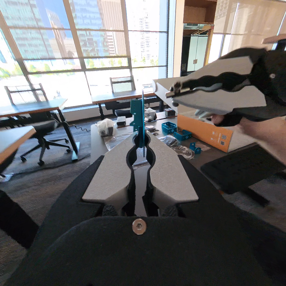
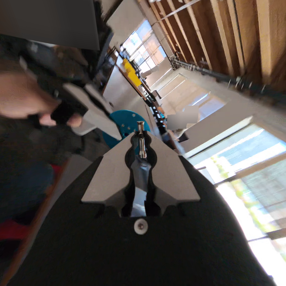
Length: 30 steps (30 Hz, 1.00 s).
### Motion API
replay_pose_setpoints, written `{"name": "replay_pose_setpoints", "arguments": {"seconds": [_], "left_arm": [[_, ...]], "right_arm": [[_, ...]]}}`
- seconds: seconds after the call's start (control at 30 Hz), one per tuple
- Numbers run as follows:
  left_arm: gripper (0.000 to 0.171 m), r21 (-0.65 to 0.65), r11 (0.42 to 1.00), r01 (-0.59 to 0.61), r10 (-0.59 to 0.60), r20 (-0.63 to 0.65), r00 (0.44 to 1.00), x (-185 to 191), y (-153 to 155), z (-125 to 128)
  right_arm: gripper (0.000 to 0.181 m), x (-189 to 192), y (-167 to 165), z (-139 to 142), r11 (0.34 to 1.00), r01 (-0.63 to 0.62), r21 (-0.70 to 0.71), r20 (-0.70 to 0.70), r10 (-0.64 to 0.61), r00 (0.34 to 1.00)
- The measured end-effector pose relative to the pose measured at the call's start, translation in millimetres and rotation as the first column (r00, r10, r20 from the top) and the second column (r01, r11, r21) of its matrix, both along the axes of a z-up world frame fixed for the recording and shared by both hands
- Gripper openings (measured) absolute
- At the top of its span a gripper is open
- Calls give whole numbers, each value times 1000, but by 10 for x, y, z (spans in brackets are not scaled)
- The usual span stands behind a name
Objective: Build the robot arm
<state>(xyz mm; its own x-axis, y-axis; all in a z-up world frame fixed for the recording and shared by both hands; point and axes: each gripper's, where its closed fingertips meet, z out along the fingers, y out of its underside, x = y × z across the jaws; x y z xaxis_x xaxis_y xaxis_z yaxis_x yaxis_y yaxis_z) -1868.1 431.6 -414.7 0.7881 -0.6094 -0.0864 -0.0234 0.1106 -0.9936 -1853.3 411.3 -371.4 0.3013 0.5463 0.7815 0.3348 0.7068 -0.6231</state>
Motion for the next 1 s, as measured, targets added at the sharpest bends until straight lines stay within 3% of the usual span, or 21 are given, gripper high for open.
{"name": "replay_pose_setpoints", "arguments": {"seconds": [0.07,0.27,0.47,1.0], "left_arm": [[3,77,997,-22,27,-66,997,-17,-137,87],[2,192,981,-13,36,-112,993,10,-445,315],[2,254,967,6,24,-116,993,70,-609,456],[3,278,960,21,9,-108,994,122,-695,515]], "right_arm": [[6,-27,-150,40,963,38,267,116,-71,991],[7,-23,-365,159,800,94,593,117,-201,973],[7,-106,-554,221,684,115,720,71,-238,969],[7,-49,-714,356,621,143,771,4,-229,973]]}}
